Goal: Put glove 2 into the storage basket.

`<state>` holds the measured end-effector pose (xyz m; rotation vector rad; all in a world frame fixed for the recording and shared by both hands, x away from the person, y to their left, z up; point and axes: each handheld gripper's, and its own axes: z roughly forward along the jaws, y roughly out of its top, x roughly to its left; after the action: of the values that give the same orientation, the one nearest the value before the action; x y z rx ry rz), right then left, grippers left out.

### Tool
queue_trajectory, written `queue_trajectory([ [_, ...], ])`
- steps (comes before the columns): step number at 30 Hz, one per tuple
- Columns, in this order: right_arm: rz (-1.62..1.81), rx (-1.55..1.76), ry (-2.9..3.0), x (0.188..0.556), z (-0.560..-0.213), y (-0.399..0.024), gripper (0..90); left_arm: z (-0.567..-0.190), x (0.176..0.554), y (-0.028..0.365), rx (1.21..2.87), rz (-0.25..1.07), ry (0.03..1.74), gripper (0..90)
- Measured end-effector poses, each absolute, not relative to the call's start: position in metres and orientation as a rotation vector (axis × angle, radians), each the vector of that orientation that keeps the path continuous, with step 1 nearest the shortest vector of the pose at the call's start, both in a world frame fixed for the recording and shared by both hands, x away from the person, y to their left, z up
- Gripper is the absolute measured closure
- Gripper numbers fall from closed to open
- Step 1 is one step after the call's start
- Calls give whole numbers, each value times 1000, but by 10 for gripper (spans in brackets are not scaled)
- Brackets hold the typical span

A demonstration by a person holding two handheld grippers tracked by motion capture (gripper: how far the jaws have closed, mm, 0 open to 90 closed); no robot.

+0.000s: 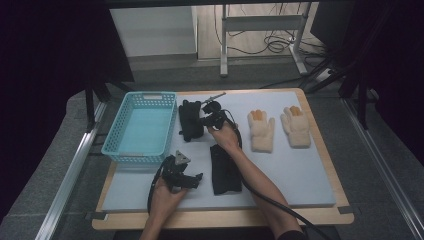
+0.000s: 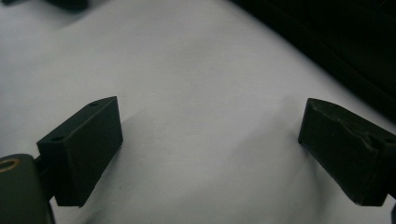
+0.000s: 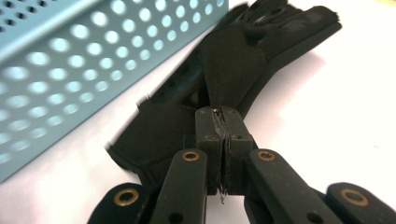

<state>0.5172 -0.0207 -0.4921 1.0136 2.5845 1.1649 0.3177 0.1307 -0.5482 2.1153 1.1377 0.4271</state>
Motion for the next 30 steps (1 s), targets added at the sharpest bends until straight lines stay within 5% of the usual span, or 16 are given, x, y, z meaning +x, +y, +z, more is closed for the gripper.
queue_trajectory([
  [20,1087,953,2467,475,-429,-125,867,-548,318,131,2113,426,1137,66],
  [30,1007,900,2519,462,-450,-116,854,-548,318,131,2117,428,1137,66],
])
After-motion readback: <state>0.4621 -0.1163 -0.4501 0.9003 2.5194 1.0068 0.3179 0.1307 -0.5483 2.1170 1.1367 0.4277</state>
